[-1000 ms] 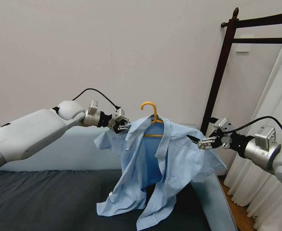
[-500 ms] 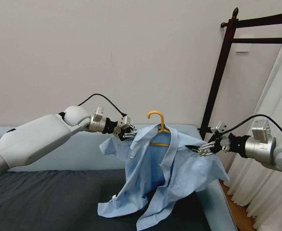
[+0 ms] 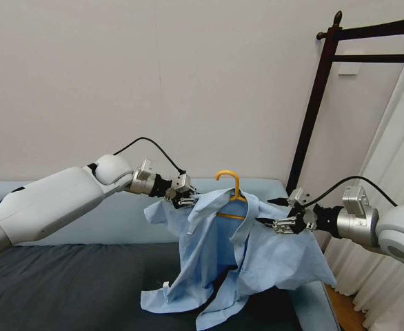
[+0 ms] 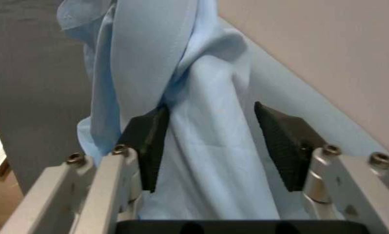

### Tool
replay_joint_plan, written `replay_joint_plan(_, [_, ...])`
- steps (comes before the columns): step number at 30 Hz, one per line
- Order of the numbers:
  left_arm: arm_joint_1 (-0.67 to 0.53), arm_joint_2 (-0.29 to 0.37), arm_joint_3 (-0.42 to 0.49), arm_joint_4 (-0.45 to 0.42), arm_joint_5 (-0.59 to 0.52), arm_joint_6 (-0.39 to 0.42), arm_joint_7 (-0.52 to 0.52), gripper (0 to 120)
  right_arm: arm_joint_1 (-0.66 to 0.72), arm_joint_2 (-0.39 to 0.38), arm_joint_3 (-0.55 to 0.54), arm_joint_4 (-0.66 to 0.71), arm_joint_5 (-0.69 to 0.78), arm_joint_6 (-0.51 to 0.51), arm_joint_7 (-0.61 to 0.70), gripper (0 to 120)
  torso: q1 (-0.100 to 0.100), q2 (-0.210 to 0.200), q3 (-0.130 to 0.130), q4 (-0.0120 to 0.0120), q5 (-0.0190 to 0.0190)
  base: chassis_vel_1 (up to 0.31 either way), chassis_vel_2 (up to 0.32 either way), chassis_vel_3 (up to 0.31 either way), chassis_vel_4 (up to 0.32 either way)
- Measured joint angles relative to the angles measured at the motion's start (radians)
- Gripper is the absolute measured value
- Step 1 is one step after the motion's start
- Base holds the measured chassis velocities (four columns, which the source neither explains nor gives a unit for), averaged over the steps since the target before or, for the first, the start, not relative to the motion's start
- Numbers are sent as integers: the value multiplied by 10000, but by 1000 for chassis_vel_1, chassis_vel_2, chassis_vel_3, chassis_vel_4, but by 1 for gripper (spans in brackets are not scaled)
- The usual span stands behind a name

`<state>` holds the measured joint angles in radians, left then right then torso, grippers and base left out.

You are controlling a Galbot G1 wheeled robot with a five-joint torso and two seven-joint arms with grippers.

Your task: Pick up the clothes from the sofa and hang them on the clothes hanger.

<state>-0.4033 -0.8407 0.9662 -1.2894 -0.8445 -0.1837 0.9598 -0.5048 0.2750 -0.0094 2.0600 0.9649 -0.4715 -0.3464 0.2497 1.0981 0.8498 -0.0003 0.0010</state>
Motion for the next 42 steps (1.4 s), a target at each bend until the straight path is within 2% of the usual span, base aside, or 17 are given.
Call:
replay_joint_plan(3, [-19,5,2,-99,-7,-18,0,1,-24,-39,-2,42,58,-30,-113,36,0,0,0,0,0,0,0,0,0])
replay_joint_plan(5, [-23,15,2,-119,-14,-23,0,1,-72,-59,48,51,130,-35,-122,32,0,0,0,0,1,0,0,0,0])
replay_joint_plan(10, [57,95,-31,-122,32,-121,70,1,-351,-179,279,164,454,-38,-116,11,0,0,0,-1,0,0,0,0,0])
replay_joint_plan(17, [267,106,-233,-60,144,-148,9,1,-450,-205,413,366,1020,-136,193,10,0,0,0,0,-1,0,0,0,0])
replay_joint_plan(21, [300,192,-310,-183,268,-73,-30,15,-512,-190,488,496,1295,-188,576,10,0,0,0,0,0,0,0,0,0])
replay_joint_plan(22, [300,192,-310,-183,268,-73,-30,15,-512,-190,488,496,1295,-188,576,10,0,0,0,0,0,0,0,0,0])
replay_joint_plan(32, [219,423,-668,-196,413,-188,-99,55,-779,-110,702,611,1309,-207,1193,8,0,0,0,0,0,0,0,0,0])
replay_joint_plan(33, [219,423,-668,-196,413,-188,-99,55,-779,-110,702,611,1309,-207,1193,8,0,0,0,0,0,0,0,0,0])
replay_joint_plan(37, [411,686,-1258,-336,592,-352,-365,72,-986,-110,871,624,1229,-343,1788,8,0,0,0,-2,1,0,0,0,0])
replay_joint_plan(38, [411,686,-1258,-336,592,-352,-365,72,-986,-110,871,624,1229,-343,1788,8,0,0,0,-2,1,0,0,0,0])
replay_joint_plan(40, [749,1052,-1691,-570,573,-391,-486,84,-1115,-97,951,621,1208,-398,2257,8,0,0,0,-1,1,0,0,0,0])
replay_joint_plan(42, [985,1229,-1966,-688,561,-409,-530,86,-1174,-76,968,609,1156,-398,2518,8,-1,0,0,0,0,0,0,0,0])
